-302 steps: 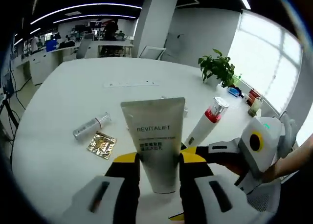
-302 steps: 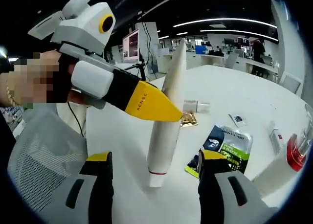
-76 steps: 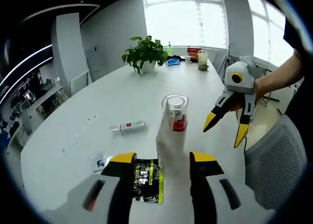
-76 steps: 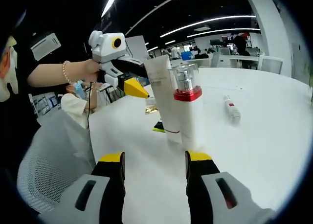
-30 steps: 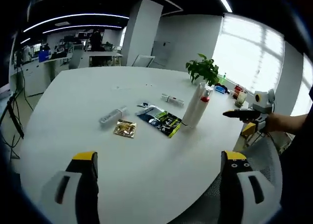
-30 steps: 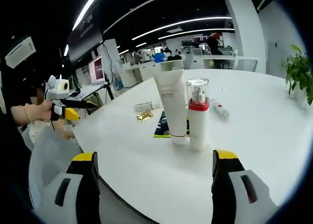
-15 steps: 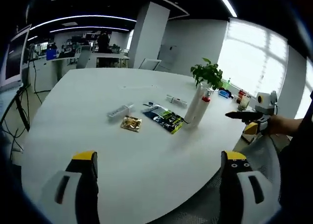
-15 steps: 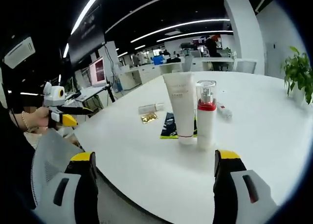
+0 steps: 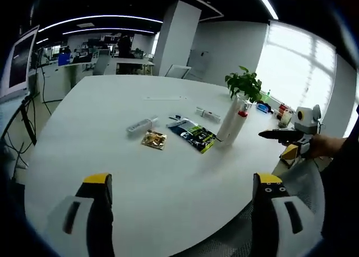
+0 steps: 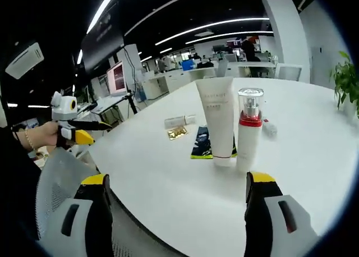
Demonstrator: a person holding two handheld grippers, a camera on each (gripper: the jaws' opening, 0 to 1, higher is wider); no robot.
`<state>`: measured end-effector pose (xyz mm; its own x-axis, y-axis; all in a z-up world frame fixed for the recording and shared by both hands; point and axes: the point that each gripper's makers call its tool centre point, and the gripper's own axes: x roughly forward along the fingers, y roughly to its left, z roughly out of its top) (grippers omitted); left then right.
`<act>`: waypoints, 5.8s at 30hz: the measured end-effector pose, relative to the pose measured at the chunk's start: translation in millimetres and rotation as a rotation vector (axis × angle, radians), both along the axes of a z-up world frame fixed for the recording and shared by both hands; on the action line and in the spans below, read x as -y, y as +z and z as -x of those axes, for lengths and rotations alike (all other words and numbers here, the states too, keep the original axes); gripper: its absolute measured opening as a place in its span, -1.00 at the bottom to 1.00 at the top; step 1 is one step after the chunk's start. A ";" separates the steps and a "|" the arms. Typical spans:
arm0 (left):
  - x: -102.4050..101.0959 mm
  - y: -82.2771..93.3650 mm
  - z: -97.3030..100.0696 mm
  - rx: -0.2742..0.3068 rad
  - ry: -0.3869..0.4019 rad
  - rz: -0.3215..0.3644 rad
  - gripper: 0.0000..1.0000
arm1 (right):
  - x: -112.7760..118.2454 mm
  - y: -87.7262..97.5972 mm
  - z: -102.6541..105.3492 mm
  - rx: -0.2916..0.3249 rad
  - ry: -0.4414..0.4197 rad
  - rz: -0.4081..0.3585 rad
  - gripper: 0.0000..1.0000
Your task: Arrange the skincare products in the storage area until every visible bottle or jar stands upright without overlapping.
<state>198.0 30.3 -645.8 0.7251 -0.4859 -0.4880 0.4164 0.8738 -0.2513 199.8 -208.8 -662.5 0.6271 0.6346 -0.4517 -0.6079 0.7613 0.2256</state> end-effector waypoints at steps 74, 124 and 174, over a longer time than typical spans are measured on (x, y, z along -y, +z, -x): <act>-1.6 -104.7 -246.7 -0.173 -0.521 -0.650 -0.19 | 15.8 -13.4 -2.3 -0.058 -0.070 0.001 0.88; 30.4 -37.9 -204.2 -0.250 -0.386 -0.119 -0.55 | 13.1 -8.2 -4.1 -0.030 -0.065 -0.009 0.85; 124.5 152.3 -13.5 0.008 -0.714 0.757 -0.54 | -109.9 169.0 -25.0 0.030 0.296 -0.721 -0.11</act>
